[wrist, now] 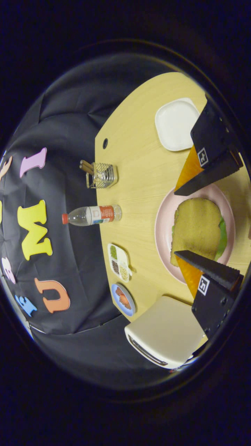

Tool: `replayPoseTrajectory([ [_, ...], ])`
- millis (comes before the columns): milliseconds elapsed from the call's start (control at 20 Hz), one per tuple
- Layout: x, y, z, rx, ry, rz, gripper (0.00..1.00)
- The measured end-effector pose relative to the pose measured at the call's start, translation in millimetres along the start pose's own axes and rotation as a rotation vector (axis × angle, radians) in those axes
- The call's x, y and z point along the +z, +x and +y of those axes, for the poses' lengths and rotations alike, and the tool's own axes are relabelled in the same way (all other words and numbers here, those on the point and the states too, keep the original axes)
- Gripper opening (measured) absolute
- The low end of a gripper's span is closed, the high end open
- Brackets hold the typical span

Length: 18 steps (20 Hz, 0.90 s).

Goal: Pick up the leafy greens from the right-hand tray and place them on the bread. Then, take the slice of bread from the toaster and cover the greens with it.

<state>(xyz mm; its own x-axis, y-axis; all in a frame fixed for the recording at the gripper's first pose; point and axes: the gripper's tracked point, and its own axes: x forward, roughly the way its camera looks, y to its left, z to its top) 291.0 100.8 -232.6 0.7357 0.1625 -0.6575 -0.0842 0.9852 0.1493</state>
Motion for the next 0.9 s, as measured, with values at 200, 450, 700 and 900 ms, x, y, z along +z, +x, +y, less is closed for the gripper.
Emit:
replayPoseTrajectory([
  [200,18,-47,3,-0.018,-0.019,-0.080,0.97],
  [450,48,-127,10,-0.075,-0.076,-0.235,0.96],
  [700,74,-214,20,-0.114,-0.080,-0.407,0.96],
  [900,81,-270,24,-0.130,-0.078,-0.532,0.96],
])
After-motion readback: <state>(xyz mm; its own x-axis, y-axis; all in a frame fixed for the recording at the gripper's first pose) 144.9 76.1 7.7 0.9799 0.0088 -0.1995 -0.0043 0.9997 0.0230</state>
